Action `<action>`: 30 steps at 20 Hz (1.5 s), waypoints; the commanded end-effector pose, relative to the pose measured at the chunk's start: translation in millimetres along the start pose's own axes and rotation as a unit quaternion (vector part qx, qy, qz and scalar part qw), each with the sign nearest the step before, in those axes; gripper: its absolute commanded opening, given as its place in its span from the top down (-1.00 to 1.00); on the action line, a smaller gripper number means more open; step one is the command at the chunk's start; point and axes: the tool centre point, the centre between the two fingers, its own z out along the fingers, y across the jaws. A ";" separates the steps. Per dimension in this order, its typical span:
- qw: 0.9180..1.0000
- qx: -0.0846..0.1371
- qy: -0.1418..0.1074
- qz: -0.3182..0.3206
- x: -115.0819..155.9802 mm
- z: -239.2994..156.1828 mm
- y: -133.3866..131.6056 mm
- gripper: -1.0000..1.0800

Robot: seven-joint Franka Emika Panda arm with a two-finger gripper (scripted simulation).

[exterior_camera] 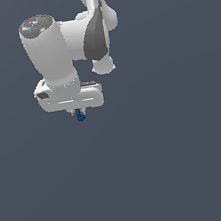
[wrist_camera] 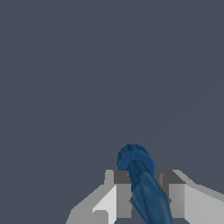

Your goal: Pick up the object and move it to a goal position.

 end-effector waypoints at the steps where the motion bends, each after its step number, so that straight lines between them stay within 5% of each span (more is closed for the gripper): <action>1: 1.000 0.000 0.000 0.000 -10.2 -28.2 12.1 1.00; 18: 1.000 0.000 0.000 0.000 -67.1 -208.1 91.2 1.00; 30: 1.000 -0.001 0.000 0.000 -81.0 -264.5 116.3 1.00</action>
